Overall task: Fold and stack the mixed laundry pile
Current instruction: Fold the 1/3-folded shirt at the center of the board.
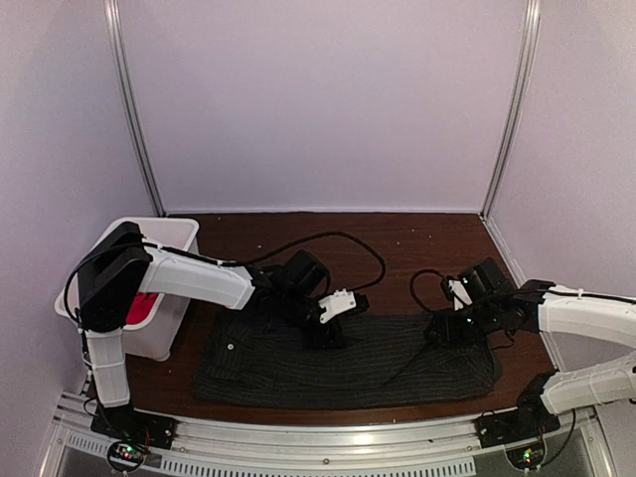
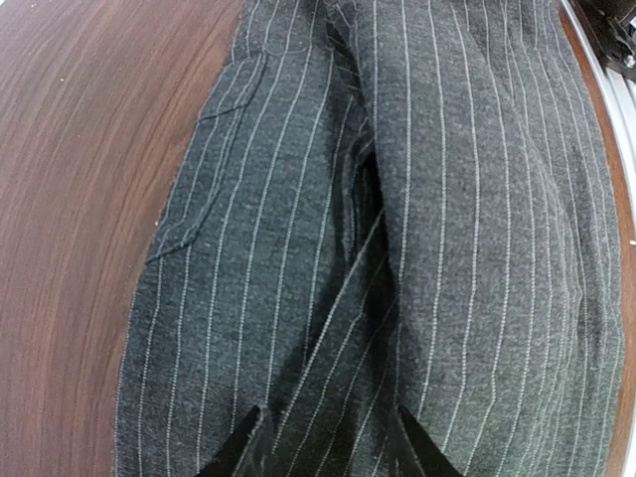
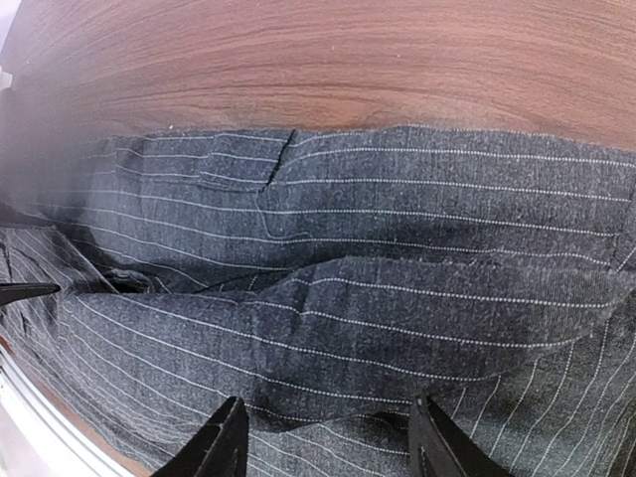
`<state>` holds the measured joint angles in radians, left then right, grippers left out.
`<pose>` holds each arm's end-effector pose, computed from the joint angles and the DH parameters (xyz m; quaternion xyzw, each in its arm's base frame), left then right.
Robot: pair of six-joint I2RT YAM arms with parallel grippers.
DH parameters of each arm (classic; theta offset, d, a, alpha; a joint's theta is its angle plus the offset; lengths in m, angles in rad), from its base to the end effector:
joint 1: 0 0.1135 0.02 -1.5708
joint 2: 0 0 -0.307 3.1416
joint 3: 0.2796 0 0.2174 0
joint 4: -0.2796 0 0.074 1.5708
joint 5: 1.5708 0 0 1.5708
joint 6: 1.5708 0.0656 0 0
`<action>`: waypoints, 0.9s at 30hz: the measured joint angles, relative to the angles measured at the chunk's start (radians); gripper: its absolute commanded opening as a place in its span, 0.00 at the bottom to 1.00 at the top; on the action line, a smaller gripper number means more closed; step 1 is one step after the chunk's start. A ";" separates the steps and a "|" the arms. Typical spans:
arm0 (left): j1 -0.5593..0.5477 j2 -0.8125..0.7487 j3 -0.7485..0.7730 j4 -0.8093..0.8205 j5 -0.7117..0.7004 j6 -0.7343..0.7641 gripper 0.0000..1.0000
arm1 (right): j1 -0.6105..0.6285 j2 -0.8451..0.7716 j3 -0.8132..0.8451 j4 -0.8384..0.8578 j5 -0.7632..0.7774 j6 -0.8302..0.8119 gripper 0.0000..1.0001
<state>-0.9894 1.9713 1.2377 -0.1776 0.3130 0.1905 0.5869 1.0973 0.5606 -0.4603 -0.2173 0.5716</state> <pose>0.2130 -0.3610 0.1931 0.5619 0.7485 -0.2603 0.2374 0.1297 0.1033 0.2155 -0.0380 0.9532 0.2410 0.1785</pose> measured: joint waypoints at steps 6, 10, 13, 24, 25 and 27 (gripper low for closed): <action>0.000 0.027 0.045 -0.025 0.003 0.044 0.36 | -0.002 -0.024 -0.003 -0.001 0.000 0.000 0.56; 0.000 0.060 0.064 -0.034 0.022 0.060 0.16 | -0.005 -0.044 0.008 -0.011 0.000 -0.003 0.57; 0.000 0.062 0.063 -0.043 0.043 0.069 0.04 | -0.006 -0.060 0.026 -0.015 0.001 -0.011 0.58; 0.000 -0.008 0.012 -0.028 0.043 0.068 0.00 | -0.040 0.032 0.082 0.076 0.025 -0.054 0.56; 0.000 -0.019 0.006 -0.024 0.040 0.066 0.00 | -0.048 0.053 0.082 0.084 0.027 -0.056 0.55; 0.002 -0.044 -0.014 -0.006 0.027 0.061 0.00 | -0.066 0.087 0.082 0.099 0.031 -0.064 0.53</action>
<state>-0.9874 1.9270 1.2240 -0.1837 0.3397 0.2512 0.5213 1.1847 0.6426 -0.3614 -0.1864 0.5079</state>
